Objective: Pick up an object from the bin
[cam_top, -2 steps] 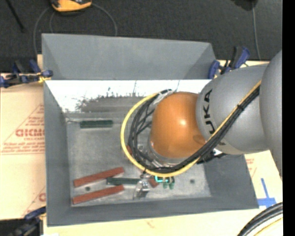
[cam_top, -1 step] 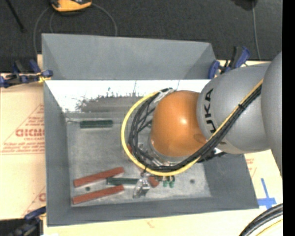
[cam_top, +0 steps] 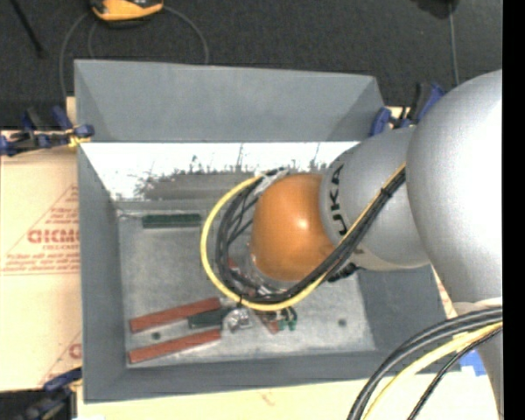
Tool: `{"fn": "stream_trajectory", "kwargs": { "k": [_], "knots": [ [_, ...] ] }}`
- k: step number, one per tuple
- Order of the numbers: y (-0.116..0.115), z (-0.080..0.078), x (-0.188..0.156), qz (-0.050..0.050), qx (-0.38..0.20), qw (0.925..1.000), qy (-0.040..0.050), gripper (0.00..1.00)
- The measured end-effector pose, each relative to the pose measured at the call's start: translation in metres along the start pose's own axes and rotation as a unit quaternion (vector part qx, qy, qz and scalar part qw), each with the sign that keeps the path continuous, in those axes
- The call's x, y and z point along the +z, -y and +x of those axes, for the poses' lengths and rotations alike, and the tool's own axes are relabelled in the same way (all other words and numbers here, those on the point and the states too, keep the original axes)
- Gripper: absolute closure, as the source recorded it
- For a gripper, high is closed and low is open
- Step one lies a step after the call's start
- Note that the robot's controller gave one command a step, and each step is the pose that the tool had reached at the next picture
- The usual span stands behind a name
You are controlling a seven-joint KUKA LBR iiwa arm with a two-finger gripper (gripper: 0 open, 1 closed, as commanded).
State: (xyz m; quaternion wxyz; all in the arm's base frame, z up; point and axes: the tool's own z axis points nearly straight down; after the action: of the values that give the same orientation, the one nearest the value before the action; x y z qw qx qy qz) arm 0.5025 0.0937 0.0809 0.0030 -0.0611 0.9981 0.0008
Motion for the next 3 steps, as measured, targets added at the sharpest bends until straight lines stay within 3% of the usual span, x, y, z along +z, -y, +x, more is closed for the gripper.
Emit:
{"fn": "stream_trajectory", "kwargs": {
  "k": [1,2,3],
  "knots": [
    [0.0,0.0,0.0,0.0,0.0,1.0,0.0,1.0],
    [-0.005,-0.003,-0.039,0.0,0.009,0.9999,-0.006,1.0],
    [-0.002,-0.021,-0.07,0.001,0.008,1.0,0.0013,1.0]
  ]
}}
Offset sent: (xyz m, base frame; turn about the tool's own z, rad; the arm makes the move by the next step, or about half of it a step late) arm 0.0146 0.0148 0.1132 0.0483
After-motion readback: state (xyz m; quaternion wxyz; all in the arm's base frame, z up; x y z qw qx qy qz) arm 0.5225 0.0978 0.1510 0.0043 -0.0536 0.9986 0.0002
